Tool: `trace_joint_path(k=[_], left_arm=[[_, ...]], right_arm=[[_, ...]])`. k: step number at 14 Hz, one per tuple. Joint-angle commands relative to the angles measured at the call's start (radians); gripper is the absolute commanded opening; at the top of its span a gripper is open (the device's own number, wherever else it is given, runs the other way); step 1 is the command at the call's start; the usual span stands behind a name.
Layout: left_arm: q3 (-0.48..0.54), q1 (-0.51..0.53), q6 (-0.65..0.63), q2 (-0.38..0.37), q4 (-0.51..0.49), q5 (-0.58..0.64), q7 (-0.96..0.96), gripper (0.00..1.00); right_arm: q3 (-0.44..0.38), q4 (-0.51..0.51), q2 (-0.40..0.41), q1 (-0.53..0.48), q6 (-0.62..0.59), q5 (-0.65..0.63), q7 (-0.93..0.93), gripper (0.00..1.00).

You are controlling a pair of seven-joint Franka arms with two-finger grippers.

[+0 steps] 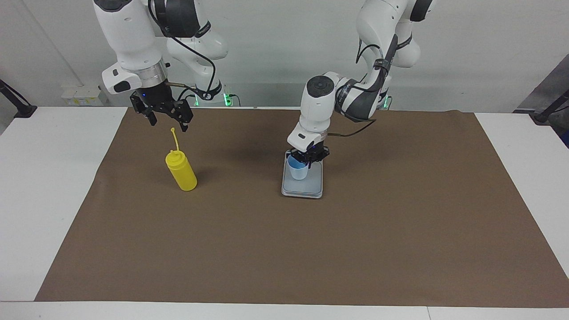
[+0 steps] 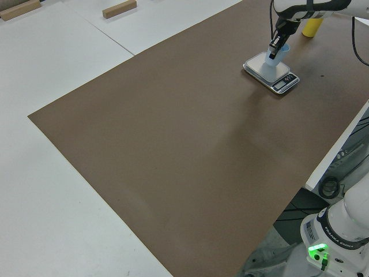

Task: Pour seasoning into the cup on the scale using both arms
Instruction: 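Carry the blue cup with the left gripper onto the scale, then release the cup and withdraw the left gripper while the right gripper opens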

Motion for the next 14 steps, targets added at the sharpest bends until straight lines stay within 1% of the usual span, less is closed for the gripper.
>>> trace_joint_path(k=[1, 3, 4, 6, 7, 9, 11, 12, 14], left_arm=[[0.013, -0.014, 0.031, -0.009, -0.020, 0.022, -0.020, 1.00], [0.019, -0.003, 0.020, -0.014, -0.005, 0.024, -0.022, 1.00], [0.025, 0.004, 0.008, -0.027, 0.006, 0.024, -0.017, 1.00], [0.025, 0.065, -0.022, -0.060, 0.027, 0.024, -0.008, 1.00], [0.025, 0.097, -0.032, -0.083, 0.029, 0.024, 0.009, 1.00], [0.023, 0.162, -0.084, -0.116, 0.035, 0.024, 0.117, 1.00], [0.025, 0.207, -0.153, -0.132, 0.058, 0.022, 0.235, 1.00], [0.025, 0.236, -0.169, -0.150, 0.058, 0.022, 0.288, 1.00], [0.025, 0.297, -0.215, -0.190, 0.056, 0.016, 0.410, 1.00]], right_arm=[[-0.002, -0.009, -0.013, -0.021, -0.019, -0.003, -0.023, 1.00], [-0.002, -0.009, -0.011, -0.036, -0.005, 0.003, -0.013, 1.00], [-0.002, -0.009, -0.010, -0.053, -0.002, 0.033, -0.011, 1.00], [-0.004, -0.009, -0.008, -0.117, 0.027, 0.116, 0.010, 1.00], [-0.004, -0.009, -0.005, -0.143, 0.039, 0.135, 0.042, 1.00], [-0.004, -0.009, 0.010, -0.169, 0.054, 0.141, 0.116, 1.00], [-0.005, -0.008, 0.047, -0.198, 0.062, 0.162, 0.212, 1.00], [-0.007, -0.008, 0.064, -0.224, 0.071, 0.226, 0.255, 1.00], [-0.007, -0.008, 0.113, -0.271, 0.076, 0.284, 0.329, 1.00]])
